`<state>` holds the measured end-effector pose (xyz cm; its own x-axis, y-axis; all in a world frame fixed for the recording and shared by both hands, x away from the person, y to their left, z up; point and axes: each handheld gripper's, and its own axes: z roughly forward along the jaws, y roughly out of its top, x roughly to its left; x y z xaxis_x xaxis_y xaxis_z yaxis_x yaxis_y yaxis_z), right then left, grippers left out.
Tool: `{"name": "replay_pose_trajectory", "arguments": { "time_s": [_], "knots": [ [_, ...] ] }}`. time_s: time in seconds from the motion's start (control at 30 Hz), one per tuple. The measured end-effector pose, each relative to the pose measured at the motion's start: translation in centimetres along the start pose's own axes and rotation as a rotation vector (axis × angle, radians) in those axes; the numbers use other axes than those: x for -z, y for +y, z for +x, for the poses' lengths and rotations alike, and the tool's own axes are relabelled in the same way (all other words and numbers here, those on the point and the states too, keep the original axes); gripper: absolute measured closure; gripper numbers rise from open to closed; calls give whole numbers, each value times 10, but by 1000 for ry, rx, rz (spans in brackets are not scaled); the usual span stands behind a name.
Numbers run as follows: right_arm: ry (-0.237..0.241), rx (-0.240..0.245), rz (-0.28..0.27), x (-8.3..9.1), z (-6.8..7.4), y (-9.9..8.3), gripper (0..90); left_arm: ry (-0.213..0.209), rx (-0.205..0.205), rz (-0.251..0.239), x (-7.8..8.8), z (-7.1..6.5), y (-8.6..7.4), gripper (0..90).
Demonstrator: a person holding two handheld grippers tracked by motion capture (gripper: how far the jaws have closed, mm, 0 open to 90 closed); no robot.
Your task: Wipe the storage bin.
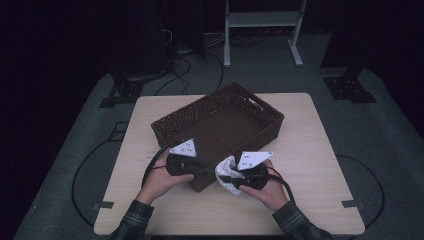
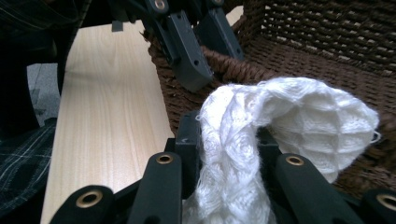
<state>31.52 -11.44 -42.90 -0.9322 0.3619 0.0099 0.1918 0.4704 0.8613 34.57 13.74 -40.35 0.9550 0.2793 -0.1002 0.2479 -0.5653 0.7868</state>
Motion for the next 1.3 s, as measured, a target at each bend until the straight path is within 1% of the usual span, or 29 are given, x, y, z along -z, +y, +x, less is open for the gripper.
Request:
{"name": "replay_pose_trajectory", "arguments": {
  "time_s": [0.1,0.27,0.53,0.6,0.73,0.8,0.93,1.1,1.2,1.3],
  "knots": [
    [5,-3,9,-8,-1,-2,709,1,-2,1,0,0,0,698],
    [12,-6,41,-19,-2,-6,709,-1,1,1,0,0,0,698],
    [27,-35,97,-35,-7,-17,709,0,3,3,0,0,0,698],
    [30,-43,116,-40,-7,-22,709,1,-2,3,0,0,0,698],
    [31,-40,138,-44,-6,-26,708,0,-1,2,0,0,0,698],
    [27,-25,132,-43,-3,-24,707,-1,-1,2,0,0,0,698],
    [41,-21,108,-36,3,-18,706,0,-2,2,0,0,0,698],
    [68,1,57,-30,11,-8,706,0,-4,3,0,0,0,698],
    [95,5,25,-27,17,-1,706,0,1,3,0,0,0,698],
    [109,15,11,-28,22,2,706,0,1,1,0,0,0,698]
  ]
}}
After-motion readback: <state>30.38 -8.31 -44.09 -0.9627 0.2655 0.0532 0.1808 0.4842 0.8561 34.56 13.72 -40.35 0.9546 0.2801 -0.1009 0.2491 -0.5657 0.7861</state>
